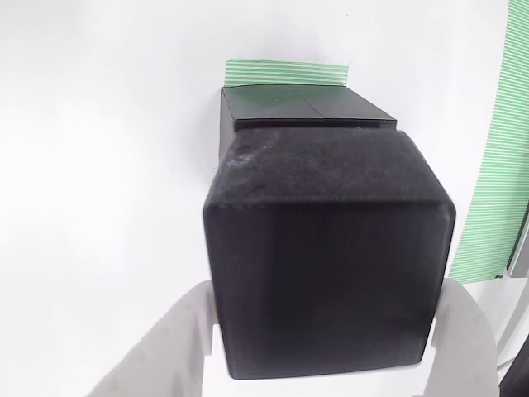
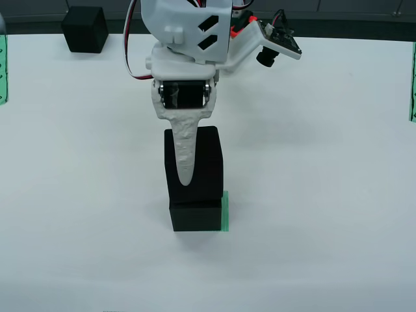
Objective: Stack 3 Blocks on the chosen place.
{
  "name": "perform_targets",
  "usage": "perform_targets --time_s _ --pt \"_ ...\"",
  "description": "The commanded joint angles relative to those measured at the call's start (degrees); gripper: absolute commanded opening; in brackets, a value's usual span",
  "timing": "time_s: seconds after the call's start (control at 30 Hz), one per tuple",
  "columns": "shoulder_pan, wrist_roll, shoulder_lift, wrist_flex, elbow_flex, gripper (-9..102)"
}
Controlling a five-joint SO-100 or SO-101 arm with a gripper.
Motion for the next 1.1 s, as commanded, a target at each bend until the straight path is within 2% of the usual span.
perform_targets --time_s 0.0,0.37,0.5,0.77,1.0,1.07 --pt "0.4 0.4 1.3 0.4 -2.9 33" --pt "0.5 -0.9 1.8 0.4 -3.0 34" --pt "1.1 -6.5 4.3 0.4 -0.4 34" --pt "16.1 -8.3 2.6 0.4 0.7 34" --pt "29.6 -7.3 3.6 0.4 -6.9 34" --pt "34.4 -1.8 3.3 0.4 -10.2 34"
